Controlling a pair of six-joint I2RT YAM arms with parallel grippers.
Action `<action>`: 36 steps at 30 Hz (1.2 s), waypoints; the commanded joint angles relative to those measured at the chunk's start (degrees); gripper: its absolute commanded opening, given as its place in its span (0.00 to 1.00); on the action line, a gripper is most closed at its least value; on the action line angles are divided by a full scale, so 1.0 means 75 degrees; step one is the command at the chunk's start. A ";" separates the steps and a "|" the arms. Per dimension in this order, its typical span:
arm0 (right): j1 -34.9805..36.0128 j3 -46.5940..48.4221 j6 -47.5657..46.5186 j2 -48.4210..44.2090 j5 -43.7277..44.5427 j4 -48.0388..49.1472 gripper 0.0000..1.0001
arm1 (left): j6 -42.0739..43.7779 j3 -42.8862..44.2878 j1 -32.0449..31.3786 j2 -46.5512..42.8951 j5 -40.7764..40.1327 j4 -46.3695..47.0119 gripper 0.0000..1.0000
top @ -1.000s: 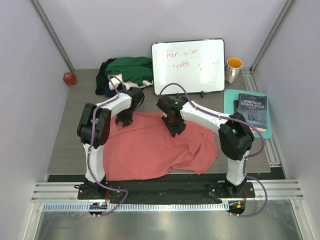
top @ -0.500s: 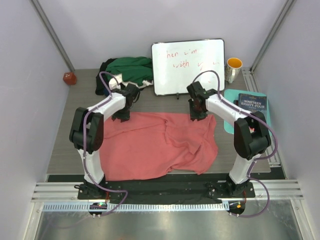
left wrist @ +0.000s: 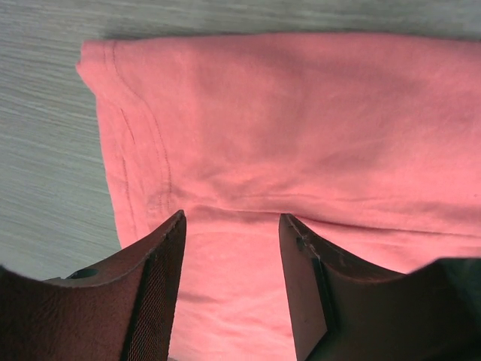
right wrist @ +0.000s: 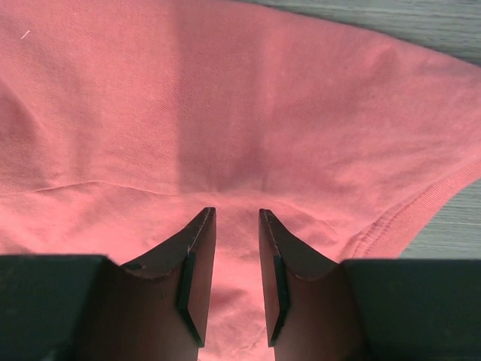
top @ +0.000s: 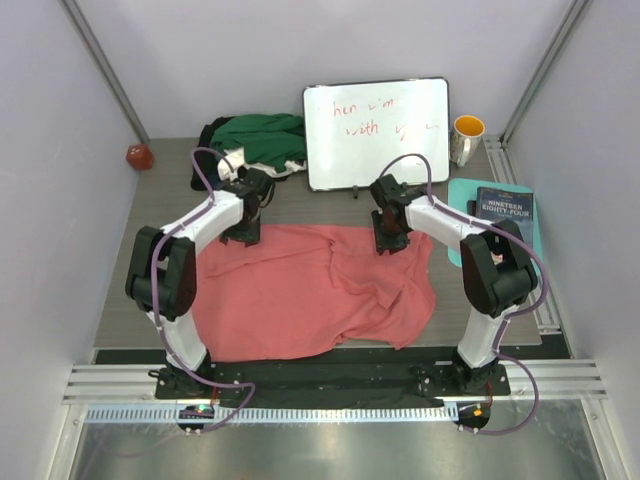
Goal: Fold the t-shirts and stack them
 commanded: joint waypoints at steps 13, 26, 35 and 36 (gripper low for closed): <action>-0.0012 -0.0091 -0.0173 0.0200 -0.0255 0.0342 0.35 | 0.0304 -0.0577 -0.0353 -0.0002 0.0391 0.0222 0.57; -0.0071 -0.0091 -0.0208 0.0165 -0.0348 0.0365 0.35 | 0.0269 -0.0366 -0.0365 0.0783 0.0204 0.0210 0.50; -0.0153 -0.0138 -0.0173 0.0212 -0.0185 0.0377 0.35 | 0.0176 -0.0412 -0.0365 0.0702 0.0005 -0.0001 0.05; -0.0188 -0.0161 -0.0103 0.0224 -0.0138 0.0365 0.35 | 0.0176 -0.0424 -0.0365 0.0609 -0.0054 -0.0036 0.00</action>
